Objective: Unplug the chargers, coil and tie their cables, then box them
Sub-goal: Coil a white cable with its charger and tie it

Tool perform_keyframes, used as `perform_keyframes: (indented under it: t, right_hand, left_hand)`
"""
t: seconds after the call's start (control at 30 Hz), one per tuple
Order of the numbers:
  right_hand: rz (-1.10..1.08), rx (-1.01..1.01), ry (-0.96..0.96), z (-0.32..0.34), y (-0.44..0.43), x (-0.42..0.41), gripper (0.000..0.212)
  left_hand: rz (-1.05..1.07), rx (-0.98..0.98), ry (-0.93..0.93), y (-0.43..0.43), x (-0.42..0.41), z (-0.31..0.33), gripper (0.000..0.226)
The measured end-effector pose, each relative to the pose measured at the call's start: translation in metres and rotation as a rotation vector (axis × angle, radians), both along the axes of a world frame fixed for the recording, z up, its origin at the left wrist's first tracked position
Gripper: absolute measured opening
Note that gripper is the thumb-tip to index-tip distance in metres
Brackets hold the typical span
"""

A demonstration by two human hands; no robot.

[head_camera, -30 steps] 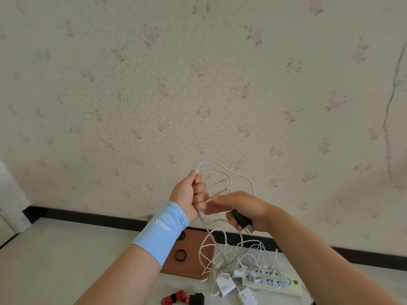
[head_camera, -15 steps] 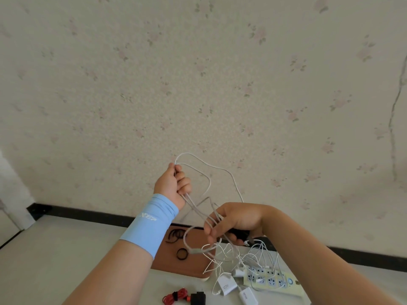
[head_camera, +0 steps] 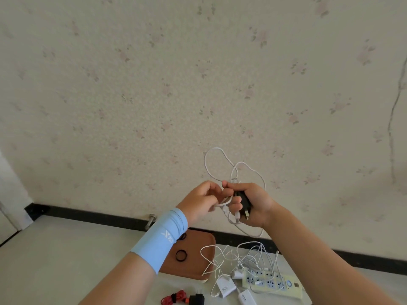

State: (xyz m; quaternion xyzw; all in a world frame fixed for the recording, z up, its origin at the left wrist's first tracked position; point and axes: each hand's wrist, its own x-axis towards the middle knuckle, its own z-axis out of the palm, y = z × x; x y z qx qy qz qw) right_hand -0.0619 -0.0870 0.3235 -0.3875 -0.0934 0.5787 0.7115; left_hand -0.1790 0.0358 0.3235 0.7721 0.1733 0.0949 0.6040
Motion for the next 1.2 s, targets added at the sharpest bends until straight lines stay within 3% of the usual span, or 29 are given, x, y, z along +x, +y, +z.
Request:
perform_keyframes:
  t: [0.07, 0.17, 0.23, 0.33, 0.5, 0.6, 0.73, 0.8, 0.93, 1.1, 1.17, 1.2]
  right_hand:
    - [-0.028, -0.001, 0.046, 0.0, -0.002, 0.002, 0.01]
    - [-0.113, -0.051, 0.027, 0.0, -0.001, 0.003, 0.01]
    - [-0.203, -0.083, -0.02, -0.001, 0.001, 0.003, 0.015]
    - [-0.301, -0.104, -0.063, 0.0, 0.003, 0.001, 0.017]
    - [-0.415, -0.126, -0.006, 0.0, 0.004, 0.006, 0.018]
    - [-0.479, -0.149, 0.02, -0.002, 0.004, 0.009, 0.019]
    - [-0.517, -0.185, 0.018, -0.001, 0.006, 0.008, 0.022]
    - [-0.544, -0.211, 0.017, -0.001, 0.008, 0.007, 0.023]
    - [-0.616, -0.277, 0.006, -0.004, 0.008, 0.012, 0.027]
    - [-0.649, -0.328, -0.065, -0.015, 0.013, 0.015, 0.024]
    - [-0.653, -0.347, -0.12, -0.019, 0.016, 0.014, 0.021]
    - [-0.661, -0.351, -0.137, -0.02, 0.016, 0.015, 0.02]
  left_hand:
    - [-0.049, 0.074, 0.076, 0.003, 0.008, -0.006, 0.022]
    - [-0.075, -0.011, 0.184, 0.004, 0.016, -0.003, 0.022]
    - [-0.131, -0.067, 0.099, 0.006, 0.013, -0.003, 0.037]
    - [-0.139, -0.051, 0.05, 0.001, -0.001, 0.001, 0.041]
    - [-0.036, 0.232, -0.109, 0.001, 0.002, -0.002, 0.024]
    - [0.048, 0.546, -0.2, 0.0, 0.003, -0.004, 0.037]
    - [0.111, 0.496, -0.252, 0.002, 0.005, -0.003, 0.045]
    - [0.147, 0.578, -0.245, 0.0, 0.007, 0.0, 0.048]
    - [0.091, 0.593, -0.078, -0.002, 0.011, 0.005, 0.048]
    - [-0.068, 0.72, 0.46, 0.009, 0.008, 0.008, 0.044]
    - [-0.123, 0.59, 0.53, 0.008, 0.003, 0.009, 0.036]
    - [-0.12, 0.393, 0.476, 0.009, 0.002, 0.008, 0.032]
